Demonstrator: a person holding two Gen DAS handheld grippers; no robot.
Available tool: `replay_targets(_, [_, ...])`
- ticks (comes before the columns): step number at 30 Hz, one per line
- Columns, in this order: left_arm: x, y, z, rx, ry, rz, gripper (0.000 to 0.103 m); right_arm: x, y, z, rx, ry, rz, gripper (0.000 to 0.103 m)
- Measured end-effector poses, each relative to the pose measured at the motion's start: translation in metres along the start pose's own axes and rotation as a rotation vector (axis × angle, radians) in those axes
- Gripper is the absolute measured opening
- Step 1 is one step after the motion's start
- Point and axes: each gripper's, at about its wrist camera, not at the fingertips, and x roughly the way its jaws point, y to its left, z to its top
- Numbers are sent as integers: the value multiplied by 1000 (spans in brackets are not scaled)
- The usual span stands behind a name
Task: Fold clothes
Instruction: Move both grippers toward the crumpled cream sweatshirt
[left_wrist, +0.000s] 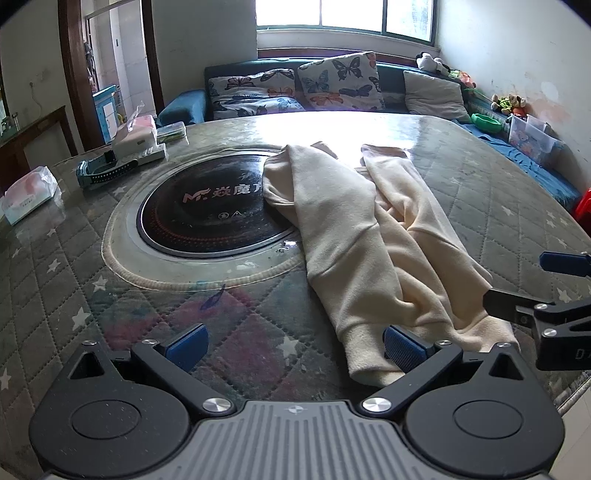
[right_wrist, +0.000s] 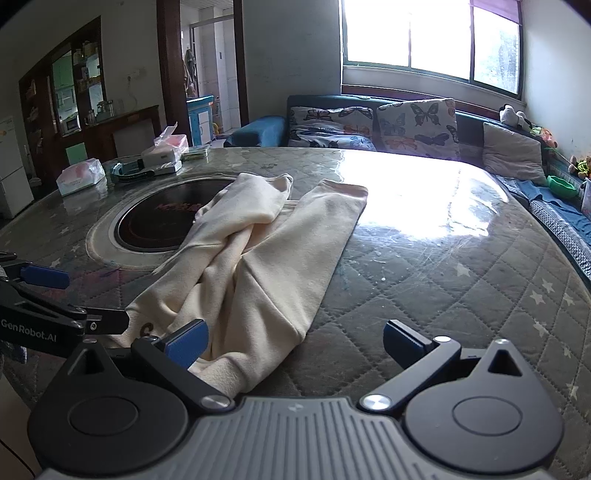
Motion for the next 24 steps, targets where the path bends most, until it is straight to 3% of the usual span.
replay_targets(24, [0, -5, 11, 57, -26, -13, 103, 9, 4, 6, -25, 6, 18, 98])
